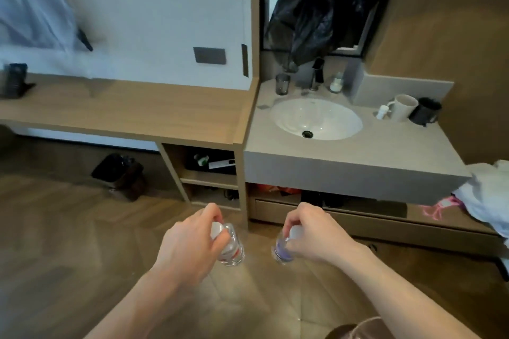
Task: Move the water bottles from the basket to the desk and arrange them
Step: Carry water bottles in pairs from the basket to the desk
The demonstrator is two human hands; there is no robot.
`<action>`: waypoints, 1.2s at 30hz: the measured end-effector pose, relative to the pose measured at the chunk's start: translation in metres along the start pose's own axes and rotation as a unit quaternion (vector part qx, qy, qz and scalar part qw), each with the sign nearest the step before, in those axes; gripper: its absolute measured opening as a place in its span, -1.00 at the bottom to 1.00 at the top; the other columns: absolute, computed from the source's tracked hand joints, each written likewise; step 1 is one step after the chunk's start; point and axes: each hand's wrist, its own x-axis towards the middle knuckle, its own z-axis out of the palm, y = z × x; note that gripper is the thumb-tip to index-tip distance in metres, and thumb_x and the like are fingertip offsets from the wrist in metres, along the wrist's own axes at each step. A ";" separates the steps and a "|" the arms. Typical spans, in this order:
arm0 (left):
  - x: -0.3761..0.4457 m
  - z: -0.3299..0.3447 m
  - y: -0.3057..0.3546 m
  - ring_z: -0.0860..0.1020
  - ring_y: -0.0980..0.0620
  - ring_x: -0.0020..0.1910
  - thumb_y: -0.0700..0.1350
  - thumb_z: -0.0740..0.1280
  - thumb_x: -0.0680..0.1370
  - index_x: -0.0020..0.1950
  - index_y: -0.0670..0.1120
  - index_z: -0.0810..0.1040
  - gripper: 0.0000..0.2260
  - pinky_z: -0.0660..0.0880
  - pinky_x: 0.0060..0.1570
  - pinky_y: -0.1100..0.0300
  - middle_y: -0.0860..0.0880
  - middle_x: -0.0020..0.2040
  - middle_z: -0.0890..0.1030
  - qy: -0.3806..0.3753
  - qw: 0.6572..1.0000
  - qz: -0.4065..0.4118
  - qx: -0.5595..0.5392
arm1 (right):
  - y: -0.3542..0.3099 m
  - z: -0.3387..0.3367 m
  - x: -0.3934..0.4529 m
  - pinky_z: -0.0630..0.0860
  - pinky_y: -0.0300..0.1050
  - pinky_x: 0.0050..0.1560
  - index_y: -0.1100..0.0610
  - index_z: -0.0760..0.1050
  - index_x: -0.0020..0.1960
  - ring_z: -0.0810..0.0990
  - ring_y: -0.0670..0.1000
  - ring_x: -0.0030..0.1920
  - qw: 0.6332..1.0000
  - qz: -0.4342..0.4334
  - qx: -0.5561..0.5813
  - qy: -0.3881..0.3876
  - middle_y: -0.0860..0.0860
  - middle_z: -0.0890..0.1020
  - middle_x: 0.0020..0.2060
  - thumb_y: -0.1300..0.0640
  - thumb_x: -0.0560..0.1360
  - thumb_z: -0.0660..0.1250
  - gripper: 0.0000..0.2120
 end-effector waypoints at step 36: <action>0.161 -0.278 -0.532 0.54 0.04 -0.19 0.17 0.27 0.58 -0.06 0.15 0.38 -0.85 0.46 -0.22 0.03 0.20 -0.16 0.55 0.273 0.890 -0.366 -0.014 | -0.662 0.039 0.446 0.59 -0.18 -0.21 -0.15 0.68 -0.08 0.61 -0.10 -0.07 0.897 -0.417 -0.008 -0.144 -0.21 0.60 -0.04 0.15 0.43 0.41 -0.80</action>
